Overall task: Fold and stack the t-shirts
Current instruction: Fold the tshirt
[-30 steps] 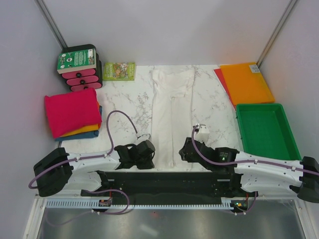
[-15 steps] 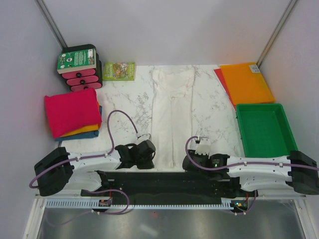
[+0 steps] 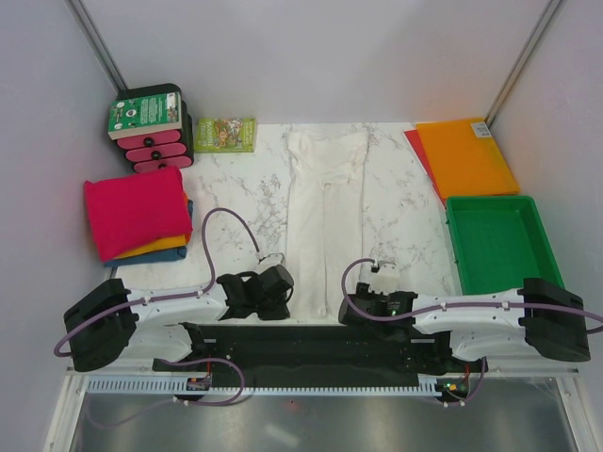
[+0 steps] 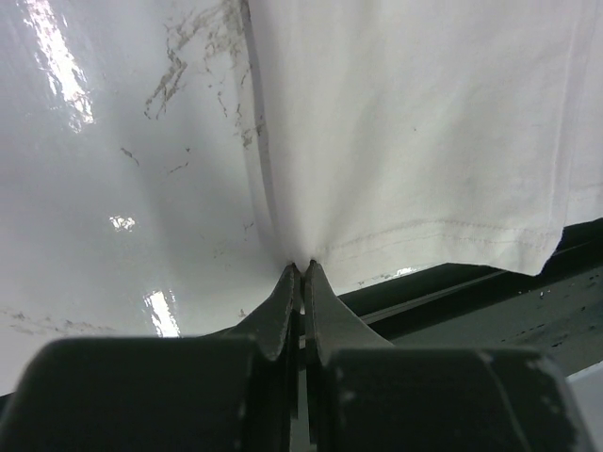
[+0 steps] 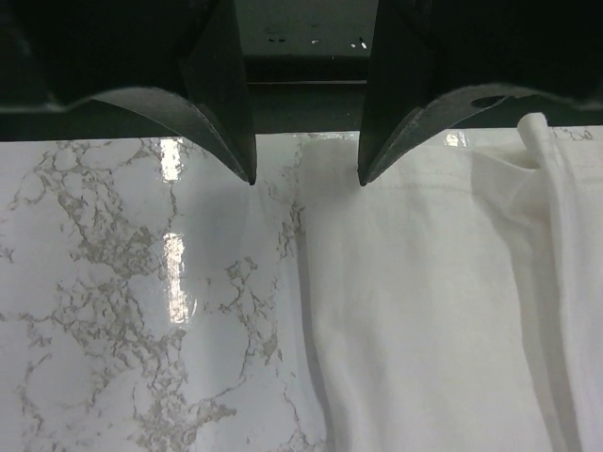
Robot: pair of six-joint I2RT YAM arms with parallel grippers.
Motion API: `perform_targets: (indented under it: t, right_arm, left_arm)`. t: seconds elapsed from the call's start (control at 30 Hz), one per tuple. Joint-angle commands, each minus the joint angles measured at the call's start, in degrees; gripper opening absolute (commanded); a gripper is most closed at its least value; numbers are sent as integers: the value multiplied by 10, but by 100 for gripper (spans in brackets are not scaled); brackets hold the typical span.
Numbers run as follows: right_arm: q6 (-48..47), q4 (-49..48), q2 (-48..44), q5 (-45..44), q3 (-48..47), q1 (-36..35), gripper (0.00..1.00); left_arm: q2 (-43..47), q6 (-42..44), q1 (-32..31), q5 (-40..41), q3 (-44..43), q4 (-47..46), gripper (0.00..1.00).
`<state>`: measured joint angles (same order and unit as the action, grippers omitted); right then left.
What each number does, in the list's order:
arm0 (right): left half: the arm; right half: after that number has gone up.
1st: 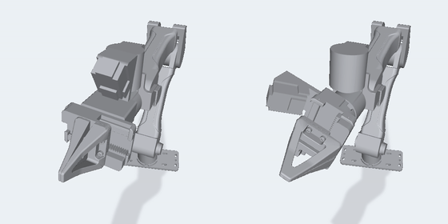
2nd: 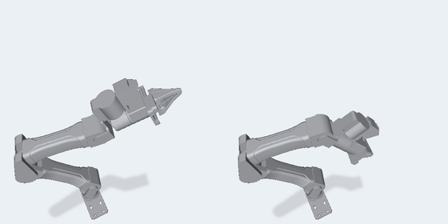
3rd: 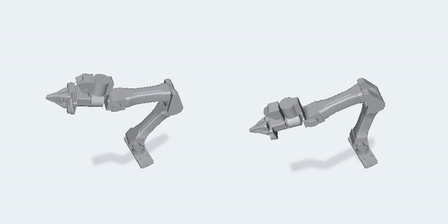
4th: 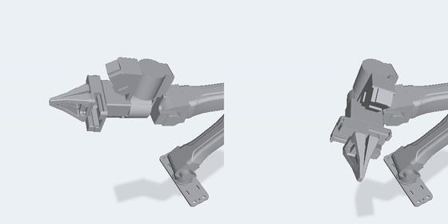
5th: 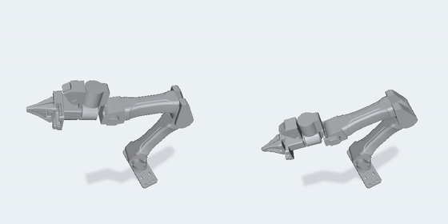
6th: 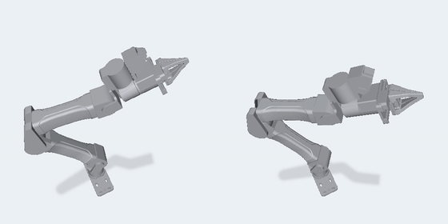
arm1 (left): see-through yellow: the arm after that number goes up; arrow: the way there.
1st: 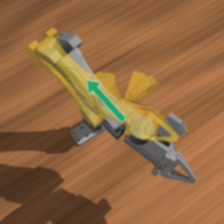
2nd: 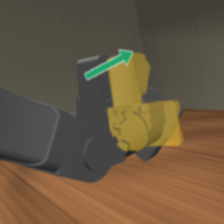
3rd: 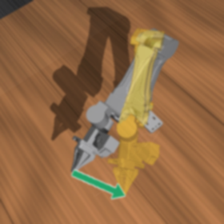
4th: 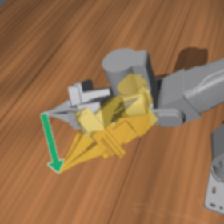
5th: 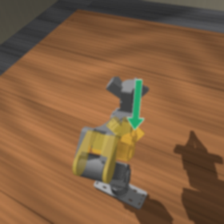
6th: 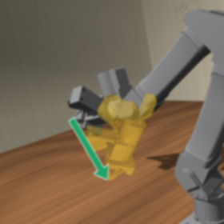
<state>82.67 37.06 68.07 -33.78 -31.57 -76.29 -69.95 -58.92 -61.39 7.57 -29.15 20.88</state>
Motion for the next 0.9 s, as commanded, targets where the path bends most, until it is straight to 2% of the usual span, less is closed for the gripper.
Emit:
perform_targets:
  t: [0.0,0.33,0.43,0.5,0.67,0.73,0.77,0.87]
  right_arm:
    - [27,3,16,10,-3,-3,54]
    - [30,-3,51,57,2,-3,46]
    - [38,-6,47,59,8,-3,40]
    - [44,-6,45,64,12,-3,32]
    - [50,-11,45,79,20,-2,23]
    - [52,-11,43,79,20,-2,13]
    - [54,-9,43,80,20,-3,1]
    - [57,-1,42,78,19,-3,0]
  left_arm:
    - [0,-1,-4,27,5,47,2]
    - [11,-4,-4,31,11,47,2]
    - [14,-5,-5,32,12,47,2]
    - [18,-5,-5,33,14,49,2]
    - [23,-5,-5,34,16,50,2]
    - [23,-5,-5,33,16,50,2]
    - [23,-4,-6,33,16,50,2]
    - [26,-4,-5,34,17,50,2]
